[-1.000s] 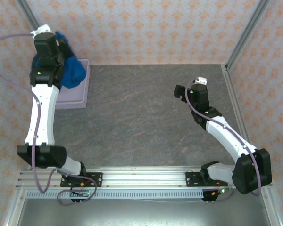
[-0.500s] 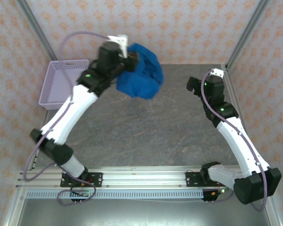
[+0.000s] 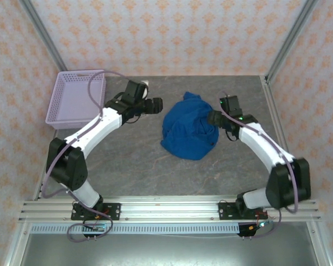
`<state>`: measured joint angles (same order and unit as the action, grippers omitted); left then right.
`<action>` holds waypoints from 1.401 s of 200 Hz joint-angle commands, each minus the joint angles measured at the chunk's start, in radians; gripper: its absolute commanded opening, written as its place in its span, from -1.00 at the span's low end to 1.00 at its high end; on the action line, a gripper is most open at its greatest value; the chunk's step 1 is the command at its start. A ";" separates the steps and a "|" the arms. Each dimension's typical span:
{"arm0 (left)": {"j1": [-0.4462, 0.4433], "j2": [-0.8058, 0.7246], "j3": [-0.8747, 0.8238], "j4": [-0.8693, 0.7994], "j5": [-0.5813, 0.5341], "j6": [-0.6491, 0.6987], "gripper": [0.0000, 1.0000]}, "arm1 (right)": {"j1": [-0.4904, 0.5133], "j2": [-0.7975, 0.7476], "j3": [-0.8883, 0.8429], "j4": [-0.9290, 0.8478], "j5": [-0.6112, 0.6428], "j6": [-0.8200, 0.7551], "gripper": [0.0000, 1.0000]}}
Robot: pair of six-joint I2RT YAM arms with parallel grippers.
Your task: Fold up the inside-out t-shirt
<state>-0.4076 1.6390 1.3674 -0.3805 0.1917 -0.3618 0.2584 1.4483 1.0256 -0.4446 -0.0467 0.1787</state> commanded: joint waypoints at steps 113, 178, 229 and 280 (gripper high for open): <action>-0.104 0.336 0.116 0.074 0.258 -0.049 -0.79 | -0.120 0.327 0.258 0.073 -0.122 0.026 -0.99; 0.039 -0.301 0.016 0.210 0.038 -0.047 -1.00 | -0.115 -0.257 0.260 0.441 -0.469 0.207 -1.00; 0.041 -0.538 0.109 0.173 -0.291 0.153 -1.00 | -0.015 -0.235 0.460 0.425 -0.545 0.225 -1.00; 0.041 -0.497 0.273 0.044 -0.240 0.224 -1.00 | 0.007 -0.258 0.545 0.288 -0.442 0.136 -1.00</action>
<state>-0.3725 1.1030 1.5822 -0.2356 -0.0196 -0.2111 0.2661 1.2339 1.5070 -0.0937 -0.5625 0.3660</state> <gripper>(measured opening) 0.044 0.047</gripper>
